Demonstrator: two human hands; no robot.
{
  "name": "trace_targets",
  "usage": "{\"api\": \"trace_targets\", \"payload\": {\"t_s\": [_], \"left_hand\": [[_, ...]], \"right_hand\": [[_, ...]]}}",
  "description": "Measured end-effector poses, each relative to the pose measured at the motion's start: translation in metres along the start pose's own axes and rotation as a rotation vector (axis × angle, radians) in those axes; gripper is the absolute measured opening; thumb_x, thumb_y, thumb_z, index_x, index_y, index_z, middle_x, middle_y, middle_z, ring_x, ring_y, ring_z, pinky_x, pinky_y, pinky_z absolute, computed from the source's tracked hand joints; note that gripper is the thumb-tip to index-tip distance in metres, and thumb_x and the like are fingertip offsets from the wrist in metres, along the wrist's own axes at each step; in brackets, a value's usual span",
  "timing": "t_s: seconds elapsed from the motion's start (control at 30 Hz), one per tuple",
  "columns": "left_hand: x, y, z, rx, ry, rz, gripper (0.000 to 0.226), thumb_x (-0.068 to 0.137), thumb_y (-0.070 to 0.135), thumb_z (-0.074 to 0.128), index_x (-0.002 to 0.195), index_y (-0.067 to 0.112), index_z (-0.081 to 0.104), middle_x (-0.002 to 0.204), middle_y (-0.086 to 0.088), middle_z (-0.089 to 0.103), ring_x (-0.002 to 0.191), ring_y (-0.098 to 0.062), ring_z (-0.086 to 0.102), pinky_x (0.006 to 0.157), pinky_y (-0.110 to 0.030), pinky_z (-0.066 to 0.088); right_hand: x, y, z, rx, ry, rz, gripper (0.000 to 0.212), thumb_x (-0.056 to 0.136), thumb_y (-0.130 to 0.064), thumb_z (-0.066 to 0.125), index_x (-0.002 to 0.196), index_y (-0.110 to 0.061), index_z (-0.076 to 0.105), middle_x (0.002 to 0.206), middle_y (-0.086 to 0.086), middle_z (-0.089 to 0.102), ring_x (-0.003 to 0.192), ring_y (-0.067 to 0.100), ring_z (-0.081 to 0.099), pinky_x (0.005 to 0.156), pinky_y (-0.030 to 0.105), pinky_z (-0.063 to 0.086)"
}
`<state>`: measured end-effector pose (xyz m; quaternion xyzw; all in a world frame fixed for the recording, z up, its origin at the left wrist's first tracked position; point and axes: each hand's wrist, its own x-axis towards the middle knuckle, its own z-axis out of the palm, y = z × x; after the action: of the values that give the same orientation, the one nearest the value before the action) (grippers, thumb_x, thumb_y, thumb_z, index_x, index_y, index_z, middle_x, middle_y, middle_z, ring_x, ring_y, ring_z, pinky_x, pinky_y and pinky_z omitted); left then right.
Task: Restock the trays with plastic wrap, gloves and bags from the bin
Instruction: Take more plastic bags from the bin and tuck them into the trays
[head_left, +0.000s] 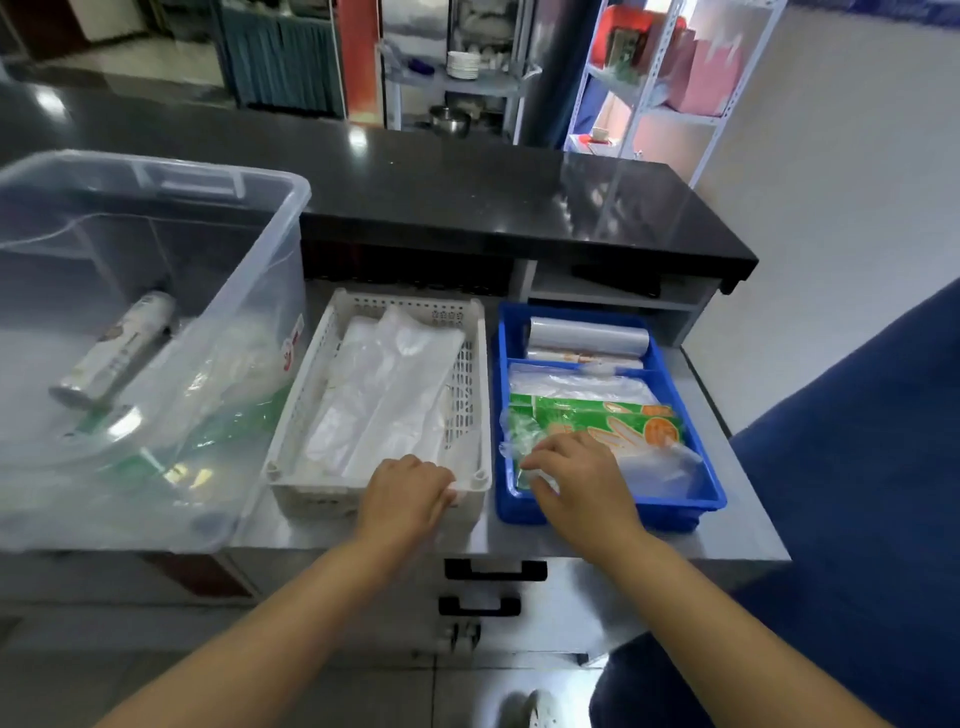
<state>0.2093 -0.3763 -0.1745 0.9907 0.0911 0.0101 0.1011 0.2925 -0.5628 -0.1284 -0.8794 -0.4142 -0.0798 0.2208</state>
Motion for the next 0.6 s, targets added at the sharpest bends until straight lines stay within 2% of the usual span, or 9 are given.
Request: {"api": "trace_targets", "payload": {"t_s": [0.23,0.37,0.53,0.6], "left_hand": [[-0.009,-0.006,0.015,-0.096,0.144,0.052,0.023,0.095,0.036,0.040,0.104,0.027,0.060,0.105,0.008,0.065,0.098,-0.017,0.049,0.081,-0.031,0.028],[-0.010,-0.002,0.017,-0.128,0.175,0.068,0.023,0.094,0.036,0.042,0.103,0.028,0.061,0.104,0.009,0.066,0.096,-0.016,0.049,0.079,-0.031,0.027],[-0.009,0.000,0.012,-0.157,0.143,0.074,0.024,0.094,0.035,0.043,0.110,0.027,0.058,0.109,0.009,0.064,0.100,-0.016,0.046,0.079,-0.029,0.025],[-0.013,0.002,0.001,-0.220,0.161,0.070,0.026,0.094,0.031,0.046,0.117,0.025,0.057,0.113,0.006,0.064,0.104,-0.017,0.046,0.084,-0.029,0.029]], "right_hand": [[-0.020,-0.016,-0.006,0.020,-0.018,0.125,0.017,0.078,-0.002,0.067,0.089,-0.011,0.075,0.091,0.004,0.070,0.089,0.029,0.058,0.077,0.041,0.046],[-0.020,-0.015,-0.007,0.030,-0.039,0.148,0.019,0.081,-0.005,0.064,0.095,-0.013,0.074,0.096,0.002,0.069,0.095,0.025,0.055,0.083,0.036,0.042],[-0.012,-0.014,-0.003,0.052,-0.060,0.117,0.016,0.082,-0.006,0.063,0.092,-0.012,0.074,0.096,0.003,0.069,0.094,0.026,0.054,0.081,0.035,0.042],[-0.006,-0.015,0.000,0.059,-0.072,0.088,0.015,0.083,-0.009,0.064,0.095,-0.013,0.074,0.098,0.003,0.068,0.096,0.025,0.053,0.083,0.033,0.041]]}}
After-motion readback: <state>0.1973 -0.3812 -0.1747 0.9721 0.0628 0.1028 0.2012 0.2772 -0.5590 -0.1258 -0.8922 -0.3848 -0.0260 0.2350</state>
